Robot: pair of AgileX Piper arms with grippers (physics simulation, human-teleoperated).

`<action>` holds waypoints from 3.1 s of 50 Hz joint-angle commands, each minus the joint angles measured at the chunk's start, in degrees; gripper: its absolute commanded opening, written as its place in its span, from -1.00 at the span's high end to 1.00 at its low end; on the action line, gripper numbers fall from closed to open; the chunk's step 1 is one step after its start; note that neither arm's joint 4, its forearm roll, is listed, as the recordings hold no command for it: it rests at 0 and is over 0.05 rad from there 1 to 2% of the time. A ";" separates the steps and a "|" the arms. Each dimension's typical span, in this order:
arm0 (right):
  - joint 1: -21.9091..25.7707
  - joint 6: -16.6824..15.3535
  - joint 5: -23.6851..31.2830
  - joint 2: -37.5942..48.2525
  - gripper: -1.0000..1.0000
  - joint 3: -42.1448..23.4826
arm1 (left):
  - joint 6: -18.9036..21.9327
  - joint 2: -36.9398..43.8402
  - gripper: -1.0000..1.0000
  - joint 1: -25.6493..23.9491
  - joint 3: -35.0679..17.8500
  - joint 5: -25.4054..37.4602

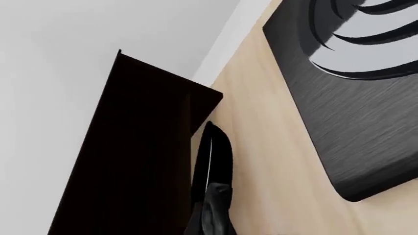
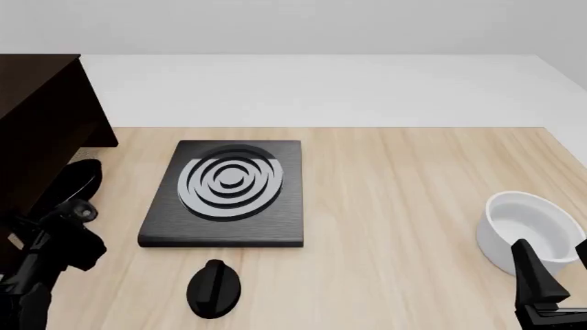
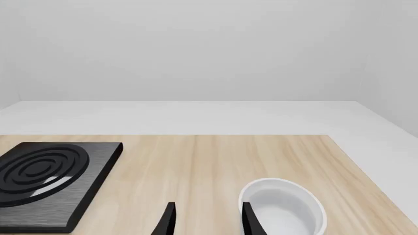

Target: Put the frying pan under the cabinet shelf.

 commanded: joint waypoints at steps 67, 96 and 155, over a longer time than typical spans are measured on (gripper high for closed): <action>0.00 0.00 0.00 0.00 -1.00 0.00 | 3.62 32.49 1.00 -0.16 -17.64 -0.16; -0.01 -0.01 0.00 0.01 -1.00 0.00 | 7.02 -1.97 -1.00 -8.93 4.14 5.11; 0.00 -0.02 0.00 -0.01 -1.00 0.00 | 7.31 -59.43 -1.00 -20.26 0.33 48.96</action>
